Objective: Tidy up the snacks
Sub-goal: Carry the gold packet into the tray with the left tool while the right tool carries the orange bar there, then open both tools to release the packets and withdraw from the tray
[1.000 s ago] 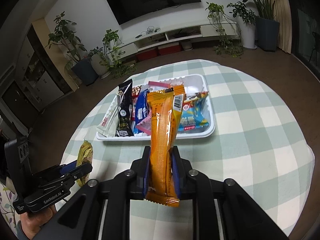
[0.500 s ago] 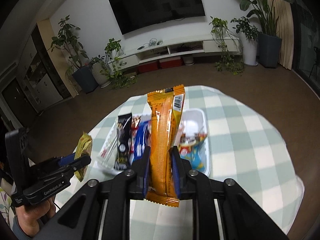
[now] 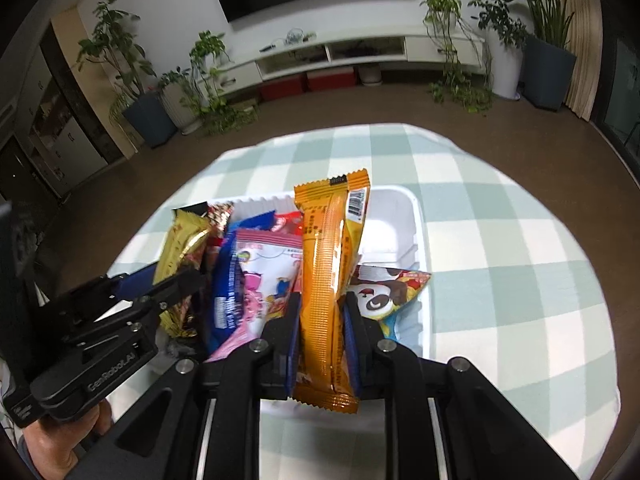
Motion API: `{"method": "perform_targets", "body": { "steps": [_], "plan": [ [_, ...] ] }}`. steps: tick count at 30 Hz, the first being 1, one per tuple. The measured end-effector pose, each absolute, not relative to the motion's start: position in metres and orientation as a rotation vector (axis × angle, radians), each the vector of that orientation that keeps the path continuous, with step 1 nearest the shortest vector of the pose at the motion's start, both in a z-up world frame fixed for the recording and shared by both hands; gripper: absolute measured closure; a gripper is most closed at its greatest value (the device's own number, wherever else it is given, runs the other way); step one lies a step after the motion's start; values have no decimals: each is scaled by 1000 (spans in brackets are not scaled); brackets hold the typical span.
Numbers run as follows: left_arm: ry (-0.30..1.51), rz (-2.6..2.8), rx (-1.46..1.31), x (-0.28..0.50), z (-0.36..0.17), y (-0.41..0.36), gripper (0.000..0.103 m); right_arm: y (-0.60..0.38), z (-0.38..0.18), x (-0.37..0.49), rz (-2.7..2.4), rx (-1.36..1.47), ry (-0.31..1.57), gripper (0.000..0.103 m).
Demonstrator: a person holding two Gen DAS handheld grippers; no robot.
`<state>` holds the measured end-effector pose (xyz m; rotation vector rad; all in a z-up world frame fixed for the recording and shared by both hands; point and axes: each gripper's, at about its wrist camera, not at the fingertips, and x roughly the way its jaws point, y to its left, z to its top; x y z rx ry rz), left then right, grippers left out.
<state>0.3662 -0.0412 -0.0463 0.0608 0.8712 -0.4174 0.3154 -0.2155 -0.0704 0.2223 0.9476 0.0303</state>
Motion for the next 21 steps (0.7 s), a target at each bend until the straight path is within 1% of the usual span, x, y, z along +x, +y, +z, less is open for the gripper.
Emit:
{"method": "perform_targets", "body": {
  "steps": [5,8,10,12,13,15,18,20,21],
  "plan": [
    [876,-414,59,374,-65,-47,72,-208,-83,329,49,190,951,81],
    [887,-425,61,376,-77,-50,68,-205,-85,332,55,186,952,80],
    [881,-428,54,378,-80,-49,67,-205,-85,332,60,188,950,76],
    [877,-432,49,380,-79,-49,63,-204,-85,331,63,178,949,72],
    [872,-436,48,380,-78,-50,58,-203,-84,331,65,169,948,70],
    [861,-434,58,379,-76,-50,56,-202,-83,330,62,161,944,67],
    [857,-445,55,378,-74,-48,50,-206,-80,327,49,171,932,64],
    [847,-450,53,375,-72,-47,42,-210,-78,324,38,177,927,62],
    [840,-447,55,374,-71,-47,40,-212,-77,322,33,181,923,61]
  ]
}}
